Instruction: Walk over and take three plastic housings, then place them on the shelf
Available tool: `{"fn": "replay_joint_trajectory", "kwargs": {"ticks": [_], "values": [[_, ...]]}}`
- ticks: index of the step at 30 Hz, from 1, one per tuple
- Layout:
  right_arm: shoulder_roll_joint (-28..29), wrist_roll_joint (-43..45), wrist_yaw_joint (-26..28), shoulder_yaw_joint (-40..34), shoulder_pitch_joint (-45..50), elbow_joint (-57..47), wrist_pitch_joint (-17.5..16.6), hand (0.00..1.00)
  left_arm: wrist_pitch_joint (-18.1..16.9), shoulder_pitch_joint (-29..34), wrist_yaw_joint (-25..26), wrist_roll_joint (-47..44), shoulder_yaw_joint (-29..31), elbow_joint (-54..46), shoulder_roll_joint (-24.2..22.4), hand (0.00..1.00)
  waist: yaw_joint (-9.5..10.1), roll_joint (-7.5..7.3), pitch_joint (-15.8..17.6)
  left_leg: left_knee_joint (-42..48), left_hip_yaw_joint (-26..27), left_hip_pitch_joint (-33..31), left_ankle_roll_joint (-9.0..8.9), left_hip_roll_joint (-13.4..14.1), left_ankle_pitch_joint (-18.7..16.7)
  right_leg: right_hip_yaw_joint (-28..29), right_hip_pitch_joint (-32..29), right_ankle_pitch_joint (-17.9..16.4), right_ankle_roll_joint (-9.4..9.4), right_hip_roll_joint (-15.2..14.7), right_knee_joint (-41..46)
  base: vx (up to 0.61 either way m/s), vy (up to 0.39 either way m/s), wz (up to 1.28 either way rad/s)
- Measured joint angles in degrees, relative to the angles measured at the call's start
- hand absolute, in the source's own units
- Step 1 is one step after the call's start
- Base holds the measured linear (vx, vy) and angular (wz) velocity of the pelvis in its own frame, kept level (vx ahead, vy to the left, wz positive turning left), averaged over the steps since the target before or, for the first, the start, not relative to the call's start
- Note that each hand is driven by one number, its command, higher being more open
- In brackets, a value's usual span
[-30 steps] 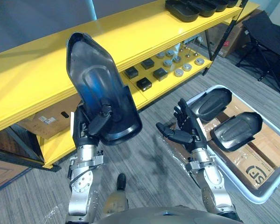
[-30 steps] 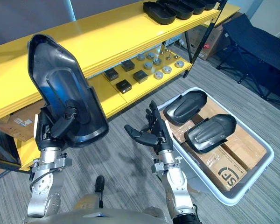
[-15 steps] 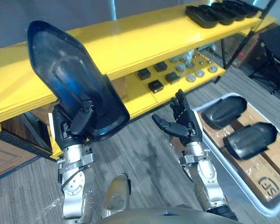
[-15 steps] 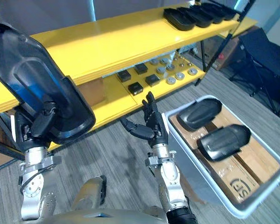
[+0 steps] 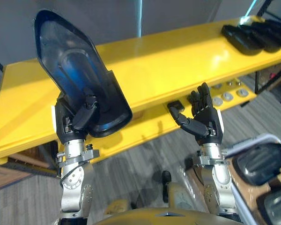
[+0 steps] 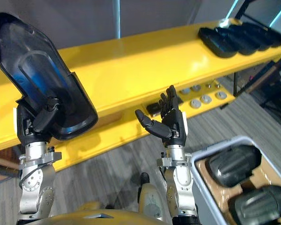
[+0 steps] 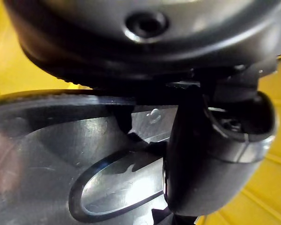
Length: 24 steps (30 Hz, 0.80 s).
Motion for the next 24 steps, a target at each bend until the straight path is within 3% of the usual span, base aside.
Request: {"fn": "replay_joint_trajectory", "kwargs": {"ticks": [2,6,9,10,11,12,13,14,17,18,19,21,24], "values": [[-1.45,-0.92,-0.49,0.04,-2.34,-0.02,-0.14,1.0,0.22,-0.3,0.03,-0.01,-2.21,1.29,-1.79,0.0,0.64,3.11,-1.15,-1.11,0.26,0.24,-1.33,4.4,-0.36,-2.3,1.35,-0.93,-1.28,3.69,-2.9,0.52,-0.278,0.12],[-2.8,-1.26,-3.11,-0.27,-4.1,-0.03,-0.18,1.0,1.33,-0.47,-0.64,-0.01,-3.82,4.6,-1.87,0.0,0.41,3.62,-1.16,-0.32,0.47,1.75,-2.24,6.01,3.03,-2.98,4.09,-2.64,-3.18,5.32,-3.21,0.27,-0.156,0.07],[-3.91,-1.18,-4.55,-2.7,-3.23,-2.62,-0.61,1.0,1.37,-0.14,-0.55,-0.04,-3.41,6.6,-1.94,0.0,0.33,5.02,-0.25,17.26,1.52,-2.98,-0.27,6.13,6.17,-2.86,9.34,-5.69,-3.33,6.46,-3.4,0.19,-0.09,-0.04],[-4.54,-1.21,-4.45,-3.89,-2.67,-4.52,-1.02,1.0,1.37,0.1,-0.92,-0.04,-2.28,6.61,-1.94,0.0,0.57,5.49,0.51,24.73,3.03,-4.97,-0.37,6.87,10.87,-2.09,12.2,-6.23,-3.85,6.33,-4.55,0.14,0.018,-0.22],[-4.76,-1.18,-4.03,-5.66,-2.44,-6.25,-2.01,1.0,1.28,-0.06,-2.04,-0.03,-1.05,6.59,-1.8,0.0,0.86,5.42,0.94,28.07,4.09,-6.68,-0.57,7.92,8.87,-1.92,14.12,-6.37,-4.08,6.08,-5.96,0.12,0.032,-0.19],[-4.76,-1.11,-3.92,-6.92,-2.32,-7.06,-2.87,1.0,1.2,-0.32,-2.57,-0.03,-0.96,6.59,-1.56,0.0,0.84,5.74,0.63,27.05,4.69,-7.75,-0.48,8.4,6.21,-2.06,14.42,-6.4,-4.12,6.07,-6.42,0.11,0.026,-0.02],[-4.76,-0.98,-3.84,-9.56,-2.36,-8.76,-4.11,1.0,1.16,-1.0,-3.93,0.03,-1.15,6.54,-1.46,0.0,0.79,6.18,0.34,21.64,5.8,-9.45,-0.07,8.76,3.01,-2.07,14.47,-6.72,-4.58,5.67,-7.11,0.07,0.046,0.09],[-4.74,-0.81,-3.79,-11.99,-2.46,-9.66,-4.9,1.0,1.19,-1.71,-5.36,0.02,-1.58,6.54,-1.44,0.0,0.57,6.09,0.41,13.85,6.55,-10.35,-0.02,8.6,2.23,-2.02,14.79,-6.79,-4.64,4.89,-7.8,0.08,0.069,0.1],[-4.91,0.29,-3.76,-13.57,-2.4,-9.93,-4.92,1.0,1.56,-2.31,-7.45,-0.03,-3.44,6.15,-1.23,0.0,-0.43,5.71,0.81,1.75,5.82,-10.11,-1.17,8.8,5.53,-1.12,15.47,-7.9,-2.97,3.71,-7.13,0.02,0.129,-0.11],[-5.13,0.33,-3.86,-14.03,-2.07,-9.98,-4.92,1.0,2.78,-2.4,-8.17,-0.07,-4.98,5.32,-0.99,0.0,-0.55,6.15,0.8,-0.94,5.68,-9.53,-1.78,9.17,10.35,0.09,14.89,-8.79,-1.73,3.55,-5.8,0.01,0.219,-0.55],[-5.03,0.92,-4.06,-13.78,-1.06,-10.08,-4.87,1.0,4.71,-3.03,-9.03,-0.19,-6.6,4.76,-0.17,0.0,-0.52,6.1,0.39,-1.94,7.54,-8.27,-2.17,8.35,11.62,1.68,14.74,-9.37,-0.8,2.53,-5.16,0.02,0.234,-0.55],[-4.62,1.75,-4.02,-13.13,0.97,-11.63,-4.71,1.0,8.15,-6.3,-9.66,-0.56,-9.11,4.38,1.67,0.0,-1.38,4.36,0.21,-5.02,9.83,-7.74,-0.95,5.78,11.92,3.16,13.81,-8.79,0.54,0.03,-5.39,0.08,0.241,-0.32],[-3.15,2.22,-3.34,-12.81,3.22,-13.29,-4.3,1.0,13.16,-9.6,-9.94,-2.8,-10.9,4.48,2.82,0.0,-2.97,3.28,0.41,-6.82,11.85,-7.61,0.61,3.82,12.96,4.33,12.35,-8.07,1.86,-1.73,-5.53,0.06,0.175,-0.21]]}}
